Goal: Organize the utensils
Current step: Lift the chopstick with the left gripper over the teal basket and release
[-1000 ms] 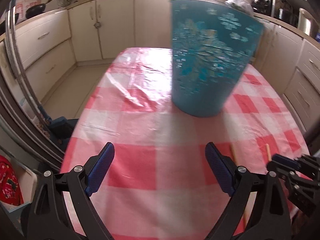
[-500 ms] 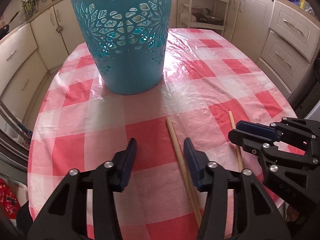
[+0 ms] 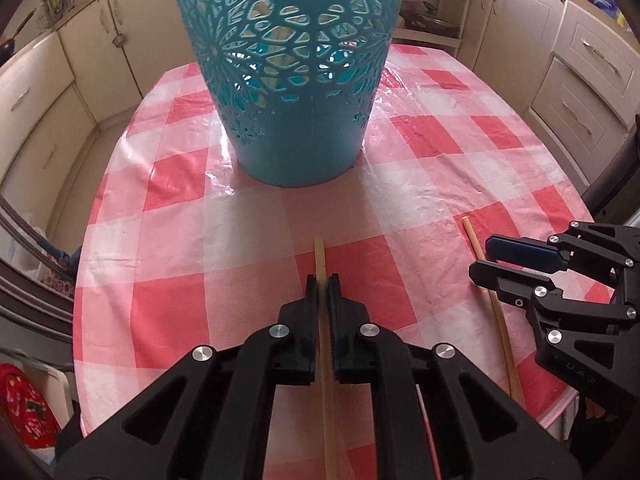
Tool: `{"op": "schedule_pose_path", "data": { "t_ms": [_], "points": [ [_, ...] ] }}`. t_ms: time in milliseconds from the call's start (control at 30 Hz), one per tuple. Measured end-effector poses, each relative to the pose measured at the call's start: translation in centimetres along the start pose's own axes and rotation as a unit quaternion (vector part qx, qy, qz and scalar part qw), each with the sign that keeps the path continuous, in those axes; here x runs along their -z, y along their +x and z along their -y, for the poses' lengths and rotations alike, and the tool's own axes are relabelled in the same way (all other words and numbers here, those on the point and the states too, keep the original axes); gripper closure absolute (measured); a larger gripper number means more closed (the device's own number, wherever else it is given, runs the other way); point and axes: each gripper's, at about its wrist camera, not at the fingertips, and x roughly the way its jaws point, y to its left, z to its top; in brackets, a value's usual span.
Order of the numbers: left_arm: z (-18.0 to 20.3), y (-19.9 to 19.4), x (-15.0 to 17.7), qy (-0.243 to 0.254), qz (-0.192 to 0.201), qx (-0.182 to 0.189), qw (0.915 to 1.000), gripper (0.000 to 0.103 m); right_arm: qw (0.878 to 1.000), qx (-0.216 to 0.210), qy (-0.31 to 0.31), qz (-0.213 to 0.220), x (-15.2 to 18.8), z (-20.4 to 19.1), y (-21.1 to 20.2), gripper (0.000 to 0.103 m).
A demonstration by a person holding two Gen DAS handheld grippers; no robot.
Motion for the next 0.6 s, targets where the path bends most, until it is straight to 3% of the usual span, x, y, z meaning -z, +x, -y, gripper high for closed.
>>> {"op": "schedule_pose_path", "data": {
  "t_ms": [133,200,400,600],
  "points": [
    [-0.6,-0.4,-0.2,-0.009,-0.001,0.018,0.9998,0.098,0.999,-0.020,0.022,0.025,0.6,0.6,-0.2,0.077],
    [-1.2,-1.6,-0.2,-0.021,0.009,0.046,0.9987,0.098,0.999,-0.028,0.021,0.038,0.9,0.8,-0.2,0.074],
    [-3.7,-7.8,-1.5,-0.042,0.074,0.131,0.9878,0.098,0.998,0.006,-0.044,0.040,1.0,-1.8,0.1,0.055],
    [-6.3,-13.8,-4.9,-0.071,0.151,0.169,0.9713,0.098,0.998,0.004,-0.042,0.041,1.0,-1.8,0.0,0.055]
  ]
}}
